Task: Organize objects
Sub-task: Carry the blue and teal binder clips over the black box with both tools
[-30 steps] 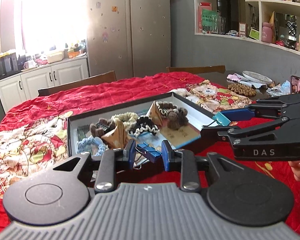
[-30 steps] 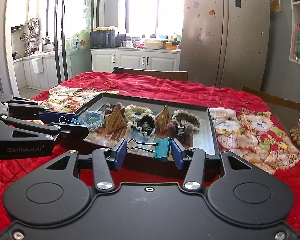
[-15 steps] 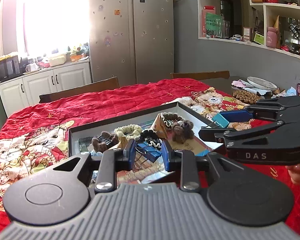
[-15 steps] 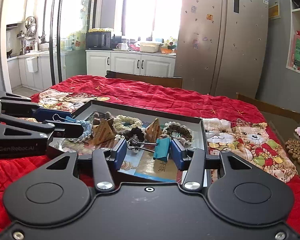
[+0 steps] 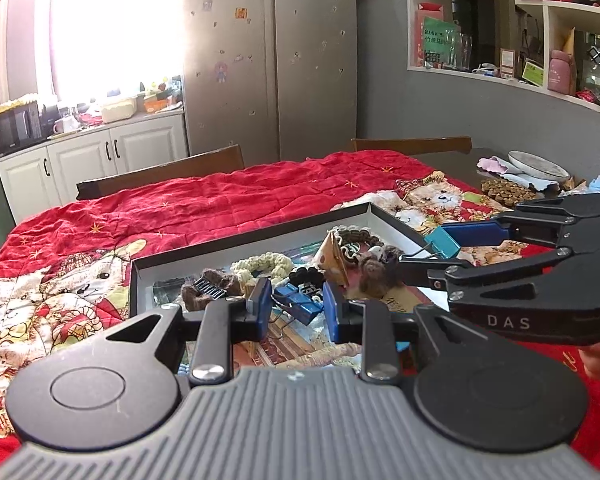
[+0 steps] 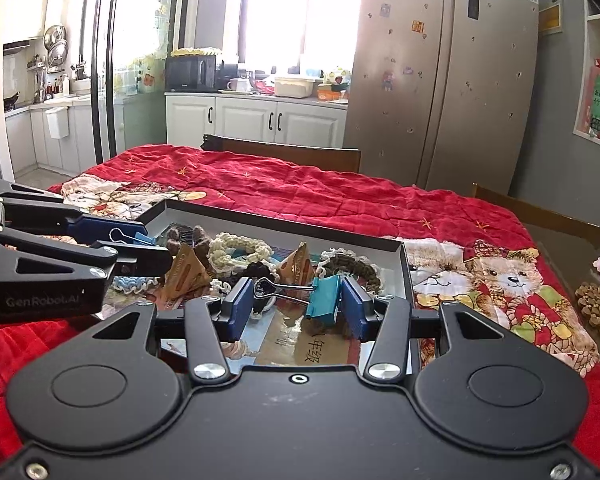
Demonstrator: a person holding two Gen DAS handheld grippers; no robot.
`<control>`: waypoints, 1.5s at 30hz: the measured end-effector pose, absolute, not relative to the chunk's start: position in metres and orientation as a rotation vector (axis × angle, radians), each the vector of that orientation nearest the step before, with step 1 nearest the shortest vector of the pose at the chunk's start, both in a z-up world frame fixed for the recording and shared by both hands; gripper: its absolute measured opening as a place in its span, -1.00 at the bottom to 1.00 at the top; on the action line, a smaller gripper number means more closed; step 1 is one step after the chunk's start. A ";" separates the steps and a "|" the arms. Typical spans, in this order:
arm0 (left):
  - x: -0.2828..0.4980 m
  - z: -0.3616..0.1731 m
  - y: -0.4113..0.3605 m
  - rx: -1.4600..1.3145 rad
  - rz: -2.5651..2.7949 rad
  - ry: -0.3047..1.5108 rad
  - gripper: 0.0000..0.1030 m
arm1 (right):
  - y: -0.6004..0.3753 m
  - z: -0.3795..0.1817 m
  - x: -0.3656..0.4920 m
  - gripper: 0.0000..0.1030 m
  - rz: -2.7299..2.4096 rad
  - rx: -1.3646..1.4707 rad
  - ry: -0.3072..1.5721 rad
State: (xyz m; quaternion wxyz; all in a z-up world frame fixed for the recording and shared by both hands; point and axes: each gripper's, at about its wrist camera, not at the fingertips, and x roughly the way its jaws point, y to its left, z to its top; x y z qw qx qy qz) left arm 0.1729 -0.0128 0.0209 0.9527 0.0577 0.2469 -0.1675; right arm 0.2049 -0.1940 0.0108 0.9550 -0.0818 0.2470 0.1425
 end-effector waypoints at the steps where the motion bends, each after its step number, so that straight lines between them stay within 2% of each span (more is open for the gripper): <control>1: 0.175 0.019 -0.013 0.119 -0.338 0.506 -0.39 | -0.194 0.010 0.207 -0.10 0.290 -0.164 0.505; 45: 0.221 -0.031 -0.044 0.206 -0.354 0.608 -0.39 | -0.214 -0.041 0.259 -0.10 0.250 -0.140 0.665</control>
